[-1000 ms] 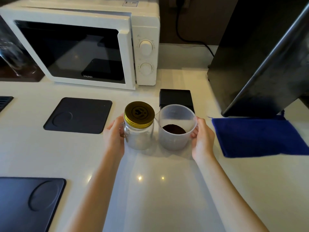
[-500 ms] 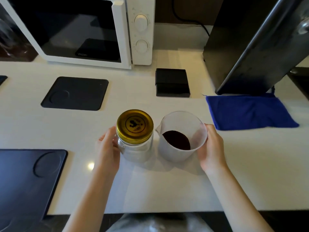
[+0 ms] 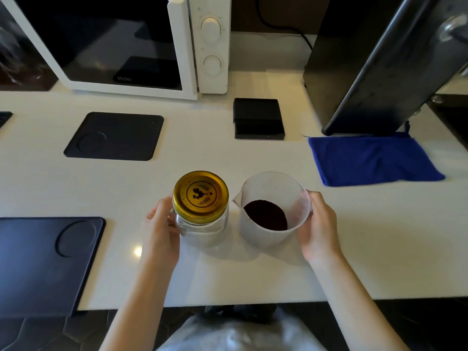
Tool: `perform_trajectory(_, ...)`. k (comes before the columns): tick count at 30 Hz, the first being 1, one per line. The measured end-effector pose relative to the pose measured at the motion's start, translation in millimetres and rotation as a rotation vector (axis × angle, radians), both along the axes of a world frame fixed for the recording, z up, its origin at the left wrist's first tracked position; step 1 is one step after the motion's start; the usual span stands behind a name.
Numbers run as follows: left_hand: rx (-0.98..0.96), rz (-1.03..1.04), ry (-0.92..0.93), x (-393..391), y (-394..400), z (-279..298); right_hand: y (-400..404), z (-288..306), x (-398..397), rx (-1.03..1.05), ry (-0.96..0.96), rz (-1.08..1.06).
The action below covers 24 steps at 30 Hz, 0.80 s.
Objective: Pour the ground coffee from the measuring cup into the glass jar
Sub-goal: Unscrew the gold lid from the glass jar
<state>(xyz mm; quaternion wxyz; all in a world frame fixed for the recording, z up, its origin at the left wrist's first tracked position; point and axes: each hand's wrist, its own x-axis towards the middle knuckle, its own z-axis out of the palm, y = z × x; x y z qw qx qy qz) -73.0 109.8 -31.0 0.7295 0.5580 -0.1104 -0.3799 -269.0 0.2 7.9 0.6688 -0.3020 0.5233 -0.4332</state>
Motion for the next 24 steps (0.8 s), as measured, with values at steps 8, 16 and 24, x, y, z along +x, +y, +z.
perform_trajectory(8,-0.058,0.03,-0.072,-6,-2,-3,3,-3,2,-0.022,0.047,-0.001)
perform_trajectory(16,-0.024,0.08,-0.15,-11,-2,-3,-7,-1,-8,-0.492,0.329,0.072)
perform_trajectory(24,0.046,-0.141,-0.49,-1,25,-21,-21,57,19,-1.12,0.597,0.768)
